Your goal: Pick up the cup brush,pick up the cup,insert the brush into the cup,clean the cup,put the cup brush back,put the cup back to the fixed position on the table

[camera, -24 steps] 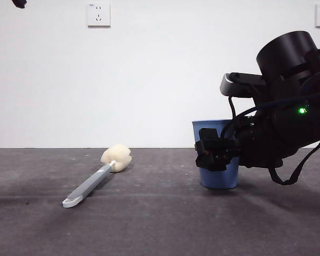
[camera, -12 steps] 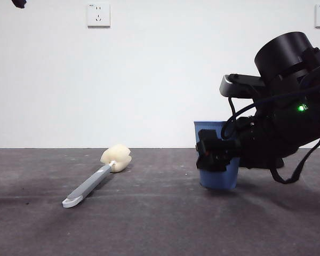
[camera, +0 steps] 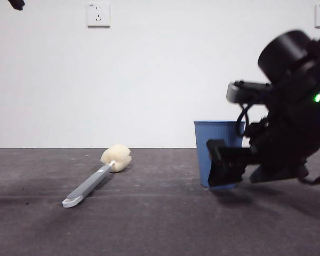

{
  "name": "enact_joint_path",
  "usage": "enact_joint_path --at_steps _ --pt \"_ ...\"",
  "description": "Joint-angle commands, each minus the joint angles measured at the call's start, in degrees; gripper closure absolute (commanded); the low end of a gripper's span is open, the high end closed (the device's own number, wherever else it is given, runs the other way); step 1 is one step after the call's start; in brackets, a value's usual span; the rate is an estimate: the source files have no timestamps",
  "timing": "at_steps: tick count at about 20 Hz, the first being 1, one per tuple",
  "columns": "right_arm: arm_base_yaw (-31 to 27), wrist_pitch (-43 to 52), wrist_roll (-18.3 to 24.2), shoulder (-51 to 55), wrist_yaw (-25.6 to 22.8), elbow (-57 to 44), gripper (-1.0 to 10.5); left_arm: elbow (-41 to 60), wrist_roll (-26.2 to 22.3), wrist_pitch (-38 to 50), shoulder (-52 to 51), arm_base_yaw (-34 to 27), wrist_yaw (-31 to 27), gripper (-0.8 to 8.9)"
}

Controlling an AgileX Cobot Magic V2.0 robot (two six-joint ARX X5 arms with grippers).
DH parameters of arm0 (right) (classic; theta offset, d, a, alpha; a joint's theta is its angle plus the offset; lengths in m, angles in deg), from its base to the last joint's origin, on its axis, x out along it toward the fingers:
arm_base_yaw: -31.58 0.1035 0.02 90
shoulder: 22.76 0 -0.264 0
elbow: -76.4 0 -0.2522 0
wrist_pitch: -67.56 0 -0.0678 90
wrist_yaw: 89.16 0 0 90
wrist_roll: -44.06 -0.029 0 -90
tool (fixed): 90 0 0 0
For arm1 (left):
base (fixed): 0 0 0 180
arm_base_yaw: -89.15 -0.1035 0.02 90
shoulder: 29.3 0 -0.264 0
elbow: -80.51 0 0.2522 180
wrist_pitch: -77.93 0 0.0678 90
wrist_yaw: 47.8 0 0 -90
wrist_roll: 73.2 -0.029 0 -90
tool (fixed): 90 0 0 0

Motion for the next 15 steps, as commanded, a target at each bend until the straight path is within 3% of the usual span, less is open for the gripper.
enact_joint_path --at_steps 1,4,9,12,15 --pt "0.3 -8.3 -1.2 7.5 1.3 -0.3 5.0 0.3 -0.9 0.2 -0.1 0.1 -0.3 3.34" --pt "0.6 -23.9 -5.3 20.1 5.8 -0.3 5.0 0.3 -1.4 -0.1 -0.1 0.1 -0.3 3.34" --pt "1.3 -46.4 -11.1 45.6 17.7 1.2 5.1 0.3 -5.4 -1.8 -0.1 0.1 3.1 3.43" --pt "1.4 -60.8 -11.2 55.4 18.0 8.3 5.1 0.3 -5.9 -2.0 -0.1 0.1 5.7 3.43" --pt "1.4 -75.4 -10.1 57.8 18.0 18.6 5.1 0.3 -7.4 -2.0 -0.1 0.1 9.0 3.46"
